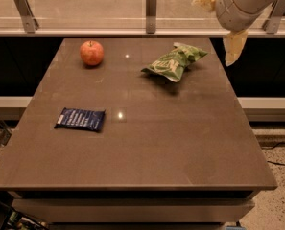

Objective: Pick green jalapeno chip bag

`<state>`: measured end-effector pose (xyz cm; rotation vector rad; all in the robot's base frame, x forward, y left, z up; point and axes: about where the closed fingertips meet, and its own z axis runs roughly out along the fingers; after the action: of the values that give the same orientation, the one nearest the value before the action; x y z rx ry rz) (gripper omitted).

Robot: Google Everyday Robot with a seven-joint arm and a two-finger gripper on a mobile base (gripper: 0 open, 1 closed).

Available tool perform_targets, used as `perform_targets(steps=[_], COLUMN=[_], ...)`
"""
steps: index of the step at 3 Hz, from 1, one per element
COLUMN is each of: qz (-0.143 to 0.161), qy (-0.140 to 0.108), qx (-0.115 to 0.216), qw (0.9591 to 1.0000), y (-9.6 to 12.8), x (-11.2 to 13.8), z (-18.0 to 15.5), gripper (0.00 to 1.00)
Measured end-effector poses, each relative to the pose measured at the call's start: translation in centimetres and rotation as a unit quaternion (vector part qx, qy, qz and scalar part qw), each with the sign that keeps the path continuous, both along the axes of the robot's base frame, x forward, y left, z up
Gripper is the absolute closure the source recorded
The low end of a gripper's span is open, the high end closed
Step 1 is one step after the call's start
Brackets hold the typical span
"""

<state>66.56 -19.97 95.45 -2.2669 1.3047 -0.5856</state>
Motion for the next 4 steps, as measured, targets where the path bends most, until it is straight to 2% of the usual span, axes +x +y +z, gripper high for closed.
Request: perform_targets(steps=[2, 4], qz=[0.031, 0.051], qy=[0.041, 0.093], qx=[0.006, 0.006], qw=[0.9986, 0.9943], y=[0.5, 1.5], x=[3.8, 4.8], z=[-3.9, -7.7], gripper=[0.00, 0.00])
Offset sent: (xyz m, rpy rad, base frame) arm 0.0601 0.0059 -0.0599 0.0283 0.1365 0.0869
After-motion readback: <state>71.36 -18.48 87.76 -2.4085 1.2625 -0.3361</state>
